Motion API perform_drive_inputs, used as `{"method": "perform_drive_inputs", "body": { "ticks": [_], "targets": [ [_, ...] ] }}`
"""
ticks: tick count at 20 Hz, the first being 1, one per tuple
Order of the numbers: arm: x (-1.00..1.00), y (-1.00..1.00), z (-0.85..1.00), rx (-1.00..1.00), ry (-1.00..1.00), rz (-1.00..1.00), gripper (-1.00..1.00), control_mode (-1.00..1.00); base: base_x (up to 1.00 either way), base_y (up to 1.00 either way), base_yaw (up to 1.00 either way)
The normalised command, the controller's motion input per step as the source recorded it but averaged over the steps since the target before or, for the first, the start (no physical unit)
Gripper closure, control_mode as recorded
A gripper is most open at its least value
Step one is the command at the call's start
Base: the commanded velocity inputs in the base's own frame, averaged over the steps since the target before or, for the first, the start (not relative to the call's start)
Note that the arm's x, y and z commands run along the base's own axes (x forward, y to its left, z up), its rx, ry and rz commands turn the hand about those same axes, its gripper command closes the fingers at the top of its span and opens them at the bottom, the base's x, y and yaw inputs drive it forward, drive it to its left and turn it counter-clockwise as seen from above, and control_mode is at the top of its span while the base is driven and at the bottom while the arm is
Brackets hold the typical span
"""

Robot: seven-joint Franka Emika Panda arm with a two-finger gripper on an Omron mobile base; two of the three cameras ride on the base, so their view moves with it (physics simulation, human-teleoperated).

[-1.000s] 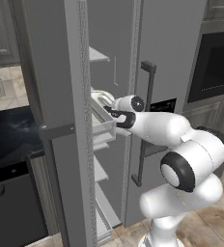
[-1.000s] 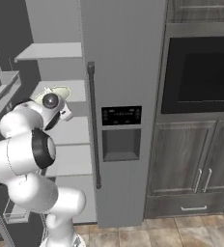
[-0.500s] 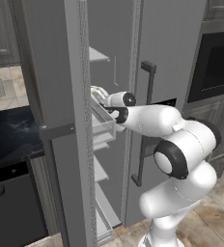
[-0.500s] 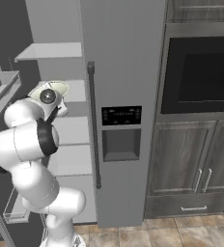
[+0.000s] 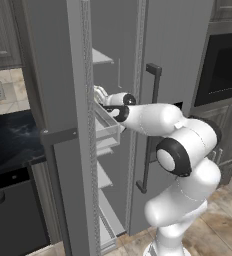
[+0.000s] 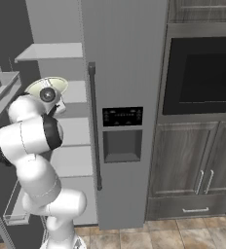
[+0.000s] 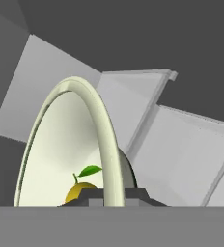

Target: Move the glass cup from next to the sink to the open cabinet. Then, move the bowl with the lemon to the fridge to clear the area for faucet cleaning.

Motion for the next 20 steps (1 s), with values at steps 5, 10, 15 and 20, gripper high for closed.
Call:
{"method": "perform_drive_inputs", "body": {
  "ticks": [5, 10, 15, 20],
  "targets": [
    [0.78, 0.41, 0.00, 0.00, 0.03, -0.06, 1.00, -1.00, 0.00, 0.00, 0.00],
    [0.81, 0.31, 0.00, 0.00, 0.07, -0.08, 1.00, -1.00, 0.00, 0.00, 0.00],
    [0.89, 0.36, -0.03, 0.00, 0.14, -0.11, 1.00, -1.00, 0.00, 0.00, 0.00],
    [1.00, 0.68, 0.00, 0.00, 0.17, -0.15, 1.00, -1.00, 0.00, 0.00, 0.00]
  ]
}}
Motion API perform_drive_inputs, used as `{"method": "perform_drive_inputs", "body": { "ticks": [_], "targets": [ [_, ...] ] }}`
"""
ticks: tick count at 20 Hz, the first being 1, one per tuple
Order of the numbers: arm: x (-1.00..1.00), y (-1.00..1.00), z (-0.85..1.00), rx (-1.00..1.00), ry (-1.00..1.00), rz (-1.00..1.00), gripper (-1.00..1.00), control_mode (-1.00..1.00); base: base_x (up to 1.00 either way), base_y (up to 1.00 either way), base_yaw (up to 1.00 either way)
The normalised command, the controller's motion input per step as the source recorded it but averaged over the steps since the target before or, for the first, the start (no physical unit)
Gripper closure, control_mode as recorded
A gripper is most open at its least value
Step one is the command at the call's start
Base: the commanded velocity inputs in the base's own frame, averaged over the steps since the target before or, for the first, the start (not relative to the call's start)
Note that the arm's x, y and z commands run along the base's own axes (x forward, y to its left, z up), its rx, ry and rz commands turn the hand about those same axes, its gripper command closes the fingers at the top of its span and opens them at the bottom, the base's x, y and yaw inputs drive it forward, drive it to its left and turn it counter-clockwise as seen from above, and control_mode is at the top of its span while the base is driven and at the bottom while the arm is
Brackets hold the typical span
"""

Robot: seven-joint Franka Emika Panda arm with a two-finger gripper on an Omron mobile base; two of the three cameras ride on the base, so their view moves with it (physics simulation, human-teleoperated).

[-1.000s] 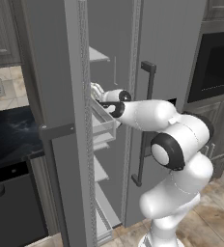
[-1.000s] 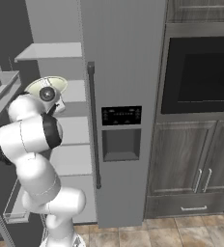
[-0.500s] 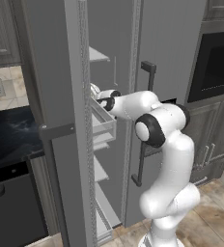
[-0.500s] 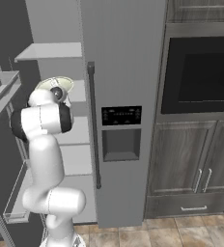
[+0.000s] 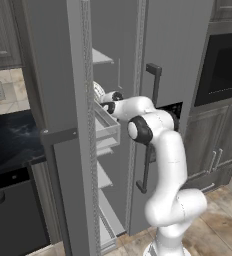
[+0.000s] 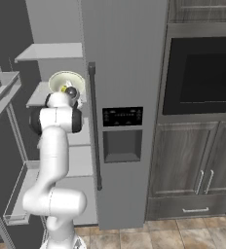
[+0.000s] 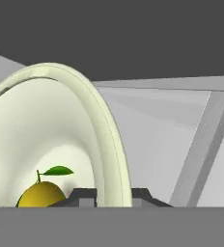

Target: Move the glass cup from next to the sink to the open cabinet. Then, move the bowl with the lemon to the fridge to clear the area for faucet cleaning.

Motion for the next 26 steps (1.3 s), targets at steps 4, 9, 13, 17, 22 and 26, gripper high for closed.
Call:
{"method": "perform_drive_inputs", "body": {
  "ticks": [4, 9, 13, 17, 22, 26],
  "targets": [
    [1.00, 0.77, 0.06, 0.00, 0.19, -0.17, -1.00, -1.00, 0.00, 0.00, 0.00],
    [0.11, 0.21, 0.10, 0.00, 0.05, -0.06, -1.00, -1.00, 0.00, 0.00, 0.00],
    [-0.94, -0.25, 0.76, 0.04, -0.23, -0.01, -1.00, -1.00, 0.00, 0.00, 0.00],
    [-1.00, -0.45, 0.98, 0.12, -0.28, -0.05, -1.00, -1.00, 0.00, 0.00, 0.00],
    [-1.00, -0.83, 0.33, 0.15, -0.21, -0.05, -1.00, -1.00, 0.00, 0.00, 0.00],
    [-1.00, -0.97, -0.48, 0.04, -0.10, 0.00, -1.00, -1.00, 0.00, 0.00, 0.00]
  ]
}}
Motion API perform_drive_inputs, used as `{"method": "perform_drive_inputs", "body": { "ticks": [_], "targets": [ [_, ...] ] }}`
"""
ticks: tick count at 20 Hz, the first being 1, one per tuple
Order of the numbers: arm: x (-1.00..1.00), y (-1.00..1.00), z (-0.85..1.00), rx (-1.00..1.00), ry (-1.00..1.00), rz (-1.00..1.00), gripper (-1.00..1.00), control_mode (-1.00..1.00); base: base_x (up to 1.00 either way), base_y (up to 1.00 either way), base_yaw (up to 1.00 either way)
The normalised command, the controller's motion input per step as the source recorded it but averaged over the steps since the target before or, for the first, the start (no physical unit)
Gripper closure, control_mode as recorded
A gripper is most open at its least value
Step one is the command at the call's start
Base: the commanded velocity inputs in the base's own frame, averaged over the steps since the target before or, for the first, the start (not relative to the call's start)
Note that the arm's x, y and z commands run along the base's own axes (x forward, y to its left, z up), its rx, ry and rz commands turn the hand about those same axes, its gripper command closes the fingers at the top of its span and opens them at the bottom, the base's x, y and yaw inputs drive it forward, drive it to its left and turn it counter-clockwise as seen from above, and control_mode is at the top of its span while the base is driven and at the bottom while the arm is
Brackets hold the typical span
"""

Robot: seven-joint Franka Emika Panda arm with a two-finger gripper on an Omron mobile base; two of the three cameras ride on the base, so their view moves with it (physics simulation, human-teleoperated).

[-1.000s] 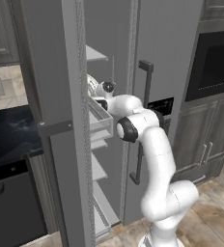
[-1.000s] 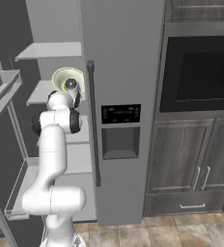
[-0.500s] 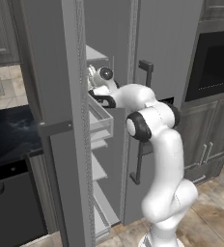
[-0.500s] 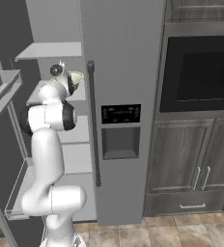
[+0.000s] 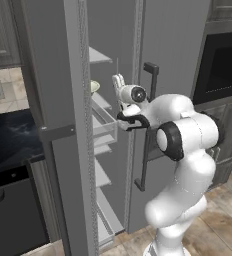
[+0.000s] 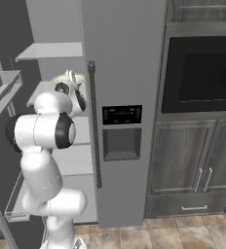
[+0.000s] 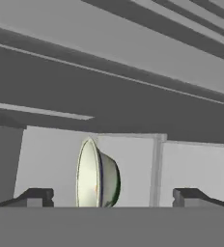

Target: Move the glass cup from next to the sink to the open cabinet. Then, move the bowl with the lemon to the fridge to clear the area for faucet cleaning.

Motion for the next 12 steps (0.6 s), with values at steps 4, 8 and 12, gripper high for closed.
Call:
{"method": "perform_drive_inputs", "body": {
  "ticks": [4, 8, 12],
  "targets": [
    [-1.00, -0.84, -0.26, 0.05, -0.01, 0.00, -1.00, -1.00, 0.00, 0.00, 0.00],
    [-1.00, -0.46, 0.66, 0.03, 0.07, -0.02, -1.00, -1.00, 0.00, 0.00, 0.00],
    [-1.00, -0.33, 1.00, 0.00, 0.20, -0.05, -1.00, -1.00, 0.00, 0.00, 0.00]
  ]
}}
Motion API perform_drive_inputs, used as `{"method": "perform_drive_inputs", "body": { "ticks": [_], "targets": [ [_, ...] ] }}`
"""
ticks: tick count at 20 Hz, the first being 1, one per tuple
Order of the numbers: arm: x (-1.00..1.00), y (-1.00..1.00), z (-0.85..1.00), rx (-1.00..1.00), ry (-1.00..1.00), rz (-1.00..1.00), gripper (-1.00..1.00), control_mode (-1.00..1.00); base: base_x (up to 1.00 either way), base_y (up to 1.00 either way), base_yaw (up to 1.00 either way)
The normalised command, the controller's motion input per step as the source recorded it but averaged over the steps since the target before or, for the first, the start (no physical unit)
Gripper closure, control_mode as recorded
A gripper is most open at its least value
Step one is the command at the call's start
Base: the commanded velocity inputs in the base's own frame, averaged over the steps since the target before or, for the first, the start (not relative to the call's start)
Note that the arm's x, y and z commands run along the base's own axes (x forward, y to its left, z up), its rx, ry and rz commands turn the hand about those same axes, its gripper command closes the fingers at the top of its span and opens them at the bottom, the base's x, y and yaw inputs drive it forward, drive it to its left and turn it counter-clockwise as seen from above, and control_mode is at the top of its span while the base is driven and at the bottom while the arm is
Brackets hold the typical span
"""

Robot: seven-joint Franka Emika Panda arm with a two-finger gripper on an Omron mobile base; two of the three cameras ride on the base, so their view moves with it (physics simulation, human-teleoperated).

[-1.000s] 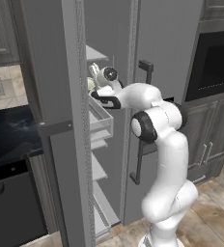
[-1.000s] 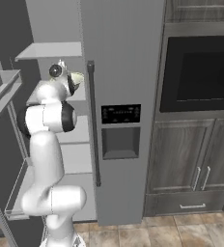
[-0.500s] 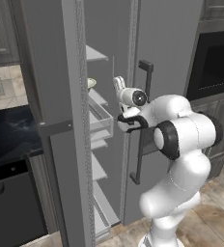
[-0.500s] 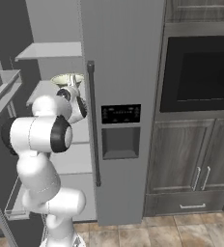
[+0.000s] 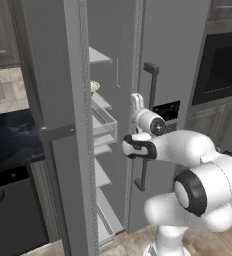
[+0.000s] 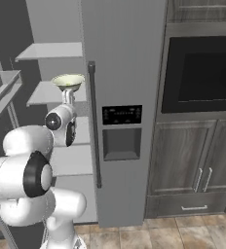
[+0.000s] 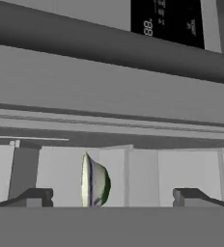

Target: Move the glass cup from next to the sink to the open cabinet. Then, move the bowl with the lemon to the fridge to clear the area for faucet cleaning.

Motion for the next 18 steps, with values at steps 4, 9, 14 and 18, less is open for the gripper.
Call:
{"method": "perform_drive_inputs", "body": {
  "ticks": [4, 9, 14, 18],
  "targets": [
    [-0.75, -0.34, 0.75, 0.03, 0.14, -0.04, -1.00, 1.00, -0.25, -0.12, -0.01],
    [0.00, 0.00, 0.00, 0.00, 0.00, 0.00, -1.00, 1.00, -1.00, -0.56, -0.10],
    [0.00, 0.00, 0.00, 0.00, 0.00, 0.00, -1.00, 1.00, -1.00, -0.55, -0.17],
    [0.00, 0.00, 0.00, 0.00, 0.00, 0.00, -1.00, 1.00, -1.00, -0.59, -0.13]
  ]
}}
